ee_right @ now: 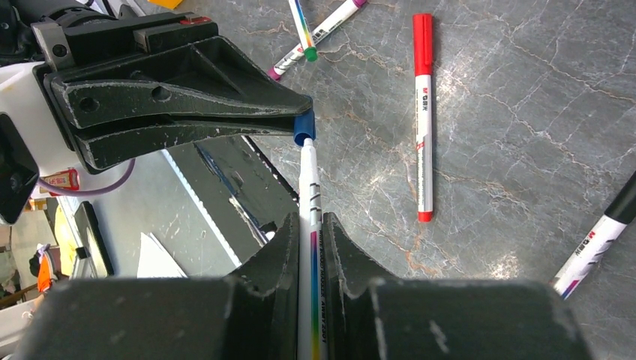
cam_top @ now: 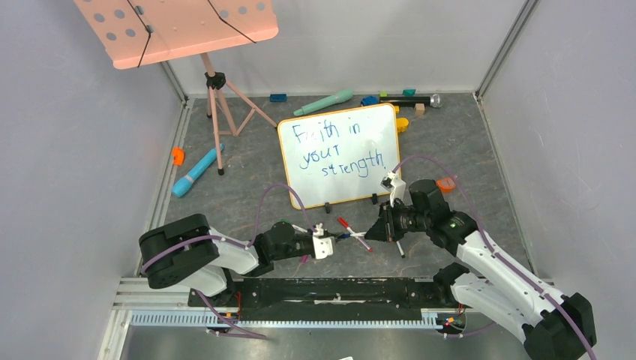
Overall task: Write a sentence on the whiteboard
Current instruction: Insert the whiteboard marker without the cap into the pen cap.
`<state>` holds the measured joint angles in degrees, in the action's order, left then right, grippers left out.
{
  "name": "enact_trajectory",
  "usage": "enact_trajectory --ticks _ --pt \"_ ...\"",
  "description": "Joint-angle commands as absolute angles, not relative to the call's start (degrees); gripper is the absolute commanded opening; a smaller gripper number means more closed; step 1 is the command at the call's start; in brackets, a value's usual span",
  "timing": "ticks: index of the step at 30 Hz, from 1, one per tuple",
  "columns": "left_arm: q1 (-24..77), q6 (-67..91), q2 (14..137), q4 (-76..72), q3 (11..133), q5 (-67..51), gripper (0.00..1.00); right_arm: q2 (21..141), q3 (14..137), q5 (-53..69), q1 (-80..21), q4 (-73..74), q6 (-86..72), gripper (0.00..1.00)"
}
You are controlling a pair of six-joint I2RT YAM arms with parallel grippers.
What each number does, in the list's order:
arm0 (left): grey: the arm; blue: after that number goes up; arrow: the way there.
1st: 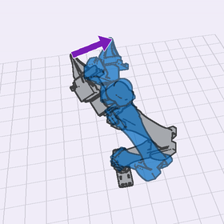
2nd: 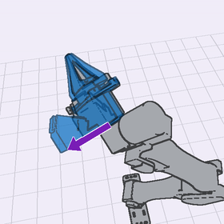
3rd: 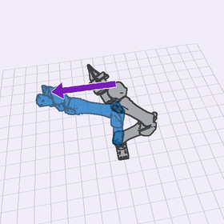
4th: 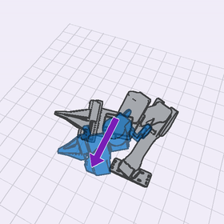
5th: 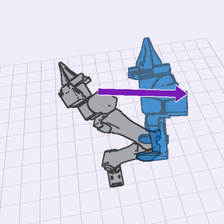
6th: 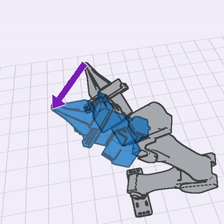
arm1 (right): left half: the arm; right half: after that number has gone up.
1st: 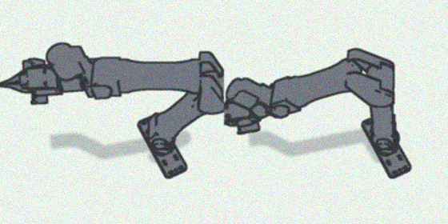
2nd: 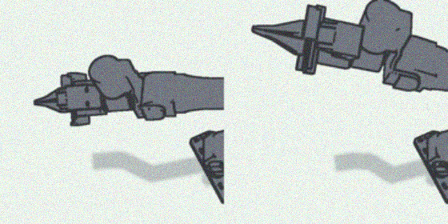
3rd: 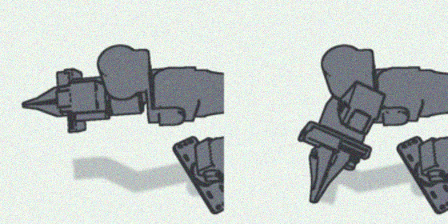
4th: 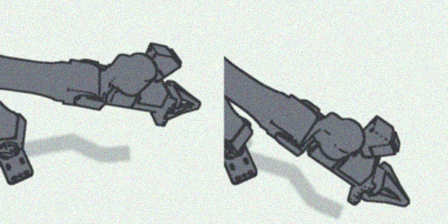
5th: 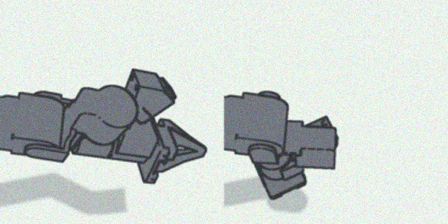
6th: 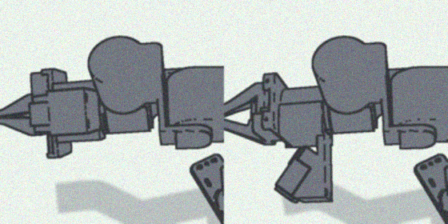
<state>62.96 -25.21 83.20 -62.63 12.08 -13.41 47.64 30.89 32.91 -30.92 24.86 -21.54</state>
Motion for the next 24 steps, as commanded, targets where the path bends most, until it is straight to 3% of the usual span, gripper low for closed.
enact_trajectory --ticks 1,24 --pt "62.8 -28.0 83.0 -64.8 13.4 -13.2 0.02 48.2 29.8 33.6 -31.2 21.1 -22.5 0.00" --pt "62.8 -28.3 82.2 -64.4 13.1 -14.0 0.02 66.5 33.5 13.6 -51.3 7.3 -31.5 0.00"
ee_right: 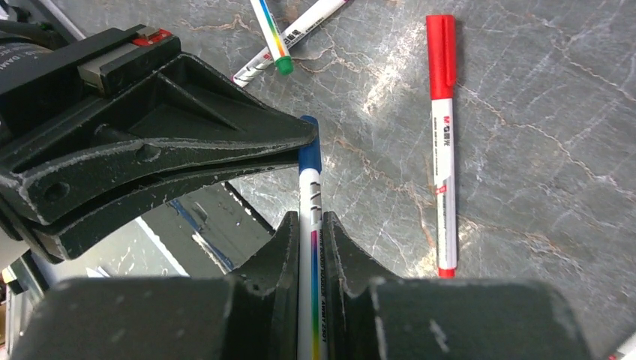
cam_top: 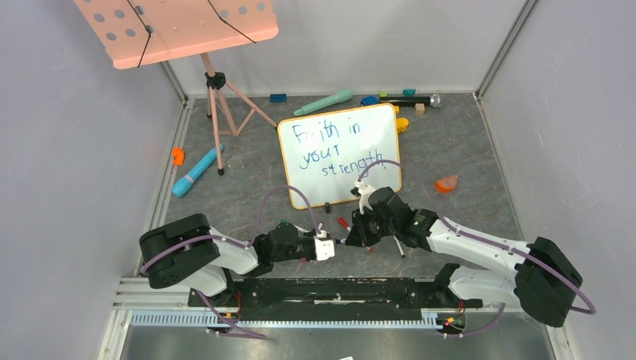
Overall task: Write a sentence on the whiteboard
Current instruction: Insert the whiteboard marker without the cap into the pen cap.
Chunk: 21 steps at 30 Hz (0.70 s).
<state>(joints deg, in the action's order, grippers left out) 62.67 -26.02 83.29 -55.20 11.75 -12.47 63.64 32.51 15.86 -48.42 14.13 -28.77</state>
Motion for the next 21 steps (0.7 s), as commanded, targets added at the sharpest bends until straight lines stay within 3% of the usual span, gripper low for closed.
enact_trajectory --ticks 1,13,21 --pt "62.8 -28.4 82.2 -64.2 13.2 -14.0 0.02 67.2 33.2 13.5 -51.7 6.4 -32.0 0.00" --pt "62.8 -27.6 83.9 -60.7 15.4 -16.7 0.02 79.0 42.0 8.5 -58.1 15.1 -29.8 0.00" --pt "62.8 -22.8 85.8 -66.4 14.1 -15.6 0.02 82.8 41.6 8.6 -59.2 12.0 -30.7 0.00"
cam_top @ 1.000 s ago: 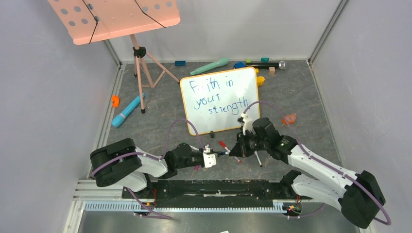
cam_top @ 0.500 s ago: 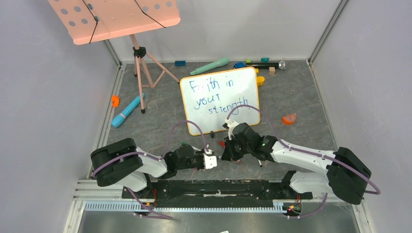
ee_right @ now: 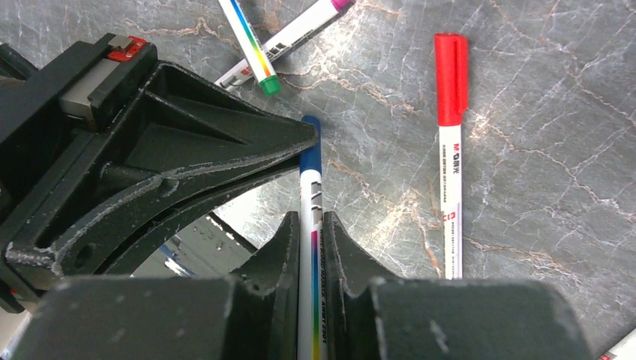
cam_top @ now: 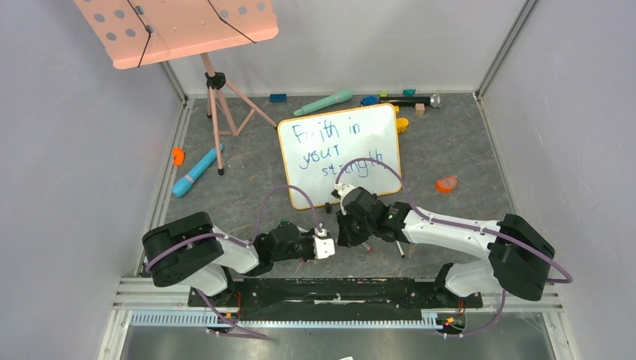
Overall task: Write a sentence on the whiteboard
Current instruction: Insert the whiteboard marker without the cap into the pen cap.
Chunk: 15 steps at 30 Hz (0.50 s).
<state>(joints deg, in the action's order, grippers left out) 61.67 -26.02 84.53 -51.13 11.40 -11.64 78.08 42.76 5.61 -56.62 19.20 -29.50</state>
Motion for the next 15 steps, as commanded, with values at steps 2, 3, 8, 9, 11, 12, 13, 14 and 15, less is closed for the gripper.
enact_trajectory --ticks 2,3,8,9,11,12,13,14,15 --pt "62.8 -20.9 86.9 -69.1 13.6 -15.6 0.02 83.8 40.3 9.5 -59.3 9.1 -31.3 0.00" --pt "62.8 -20.3 87.3 -69.9 13.5 -15.6 0.02 84.5 40.1 9.4 -59.3 8.6 -31.2 0.00" --pt "62.8 -19.9 87.1 -69.0 13.9 -14.0 0.02 83.3 39.5 8.5 -59.3 8.0 -31.1 0.00" --pt "62.8 -19.6 87.0 -68.5 14.1 -13.4 0.02 81.9 39.5 7.8 -59.2 8.3 -31.0 0.00" --pt "62.8 -19.1 86.5 -67.6 14.7 -11.6 0.02 78.2 39.3 6.2 -58.4 9.4 -30.7 0.00" --pt "62.7 -19.0 86.1 -66.7 15.1 -10.6 0.04 76.7 39.0 5.9 -57.4 10.0 -30.3 0.00" --pt "62.7 -18.6 85.6 -65.5 15.7 -9.9 0.11 74.8 38.7 5.7 -56.4 10.4 -30.1 0.00" --pt "62.7 -18.1 84.8 -63.8 16.3 -9.0 0.16 72.8 38.1 5.7 -55.0 10.6 -29.9 0.00" --pt "62.8 -17.5 83.9 -62.1 16.7 -8.2 0.23 71.1 37.3 5.9 -53.4 10.7 -29.7 0.00"
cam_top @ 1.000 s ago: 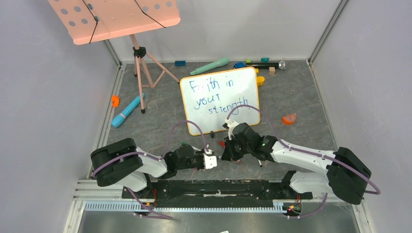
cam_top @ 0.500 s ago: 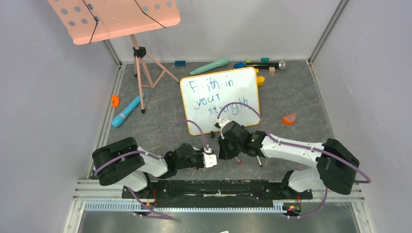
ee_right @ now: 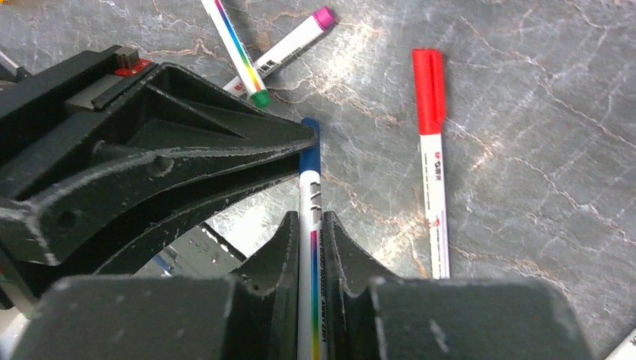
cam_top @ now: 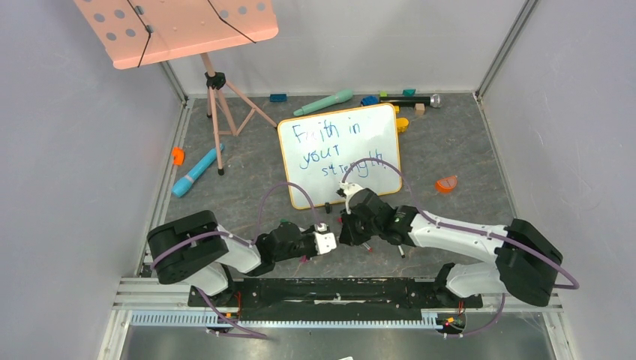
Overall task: Write a sentence on the whiteboard
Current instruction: Insert the whiteboard marker without the cap into the pen cap, then put down the whiteboard marker at the center of the board.
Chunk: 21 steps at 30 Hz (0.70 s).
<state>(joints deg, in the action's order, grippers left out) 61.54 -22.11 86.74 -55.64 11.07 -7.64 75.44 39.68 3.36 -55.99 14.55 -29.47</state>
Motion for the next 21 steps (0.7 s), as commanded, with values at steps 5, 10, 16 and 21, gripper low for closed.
enact_trajectory --ticks 5,10,16,21 --pt "62.7 -12.2 77.6 -58.0 16.1 -1.5 0.46 63.0 33.8 10.8 -45.6 10.8 -27.7 0.00" --pt "62.7 -6.8 69.4 -43.4 19.4 4.3 0.56 57.7 33.2 14.8 -39.4 11.7 -26.3 0.00" --pt "62.4 4.6 60.3 -25.9 23.3 18.5 0.72 59.0 30.3 11.1 -35.1 11.2 -25.2 0.10" --pt "61.3 10.0 52.4 -18.7 22.7 24.4 0.78 60.1 27.6 12.2 -33.1 6.2 -25.2 0.35"
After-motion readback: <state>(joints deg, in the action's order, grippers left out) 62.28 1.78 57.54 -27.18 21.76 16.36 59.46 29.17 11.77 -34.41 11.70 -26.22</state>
